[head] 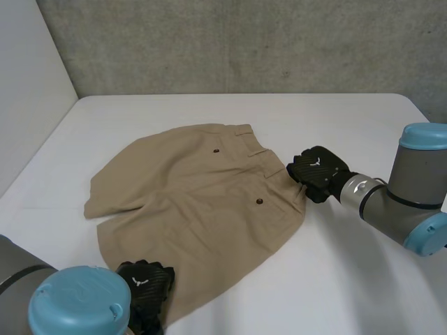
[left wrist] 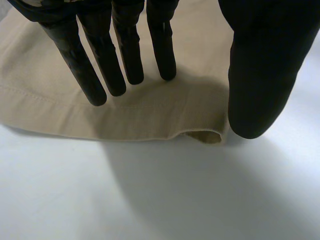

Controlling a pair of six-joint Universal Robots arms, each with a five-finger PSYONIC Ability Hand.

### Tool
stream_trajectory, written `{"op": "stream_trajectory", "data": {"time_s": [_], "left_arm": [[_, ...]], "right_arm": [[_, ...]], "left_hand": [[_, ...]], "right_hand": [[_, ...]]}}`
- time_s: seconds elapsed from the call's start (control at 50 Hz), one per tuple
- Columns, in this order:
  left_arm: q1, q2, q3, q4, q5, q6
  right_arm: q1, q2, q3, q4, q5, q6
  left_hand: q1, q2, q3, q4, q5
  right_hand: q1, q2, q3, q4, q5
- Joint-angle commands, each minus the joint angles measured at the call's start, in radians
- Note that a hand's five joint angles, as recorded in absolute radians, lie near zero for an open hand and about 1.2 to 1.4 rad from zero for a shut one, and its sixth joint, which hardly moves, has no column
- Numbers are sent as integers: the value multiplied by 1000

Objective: Fold the shorts.

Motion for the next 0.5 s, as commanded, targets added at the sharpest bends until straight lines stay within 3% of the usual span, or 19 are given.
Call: {"op": "stream_trajectory", "data": {"time_s": [0.02, 0.14, 0.24, 0.38, 0.5], "left_arm": [[2, -23, 1, 39, -3, 2], [8, -15, 1, 107, -6, 9], [37, -15, 15, 141, -6, 19], [144, 5, 81, 141, 8, 77], [180, 213, 142, 131, 20, 134]], "right_arm": [[0, -6, 9, 0, 2, 0], [-2, -15, 17, -2, 3, 0], [-2, -30, 26, 0, 6, 3], [0, -98, 69, 41, 13, 18], [-11, -193, 78, 167, 19, 71]], "left_hand": [[245, 251, 249, 247, 249], [858, 864, 862, 860, 862], [870, 876, 874, 873, 874], [870, 876, 874, 873, 874], [870, 876, 874, 873, 874]], "right_hand": [[417, 218, 217, 208, 246], [417, 218, 217, 208, 246], [417, 218, 217, 208, 246], [417, 218, 217, 208, 246], [417, 218, 217, 208, 246]]}}
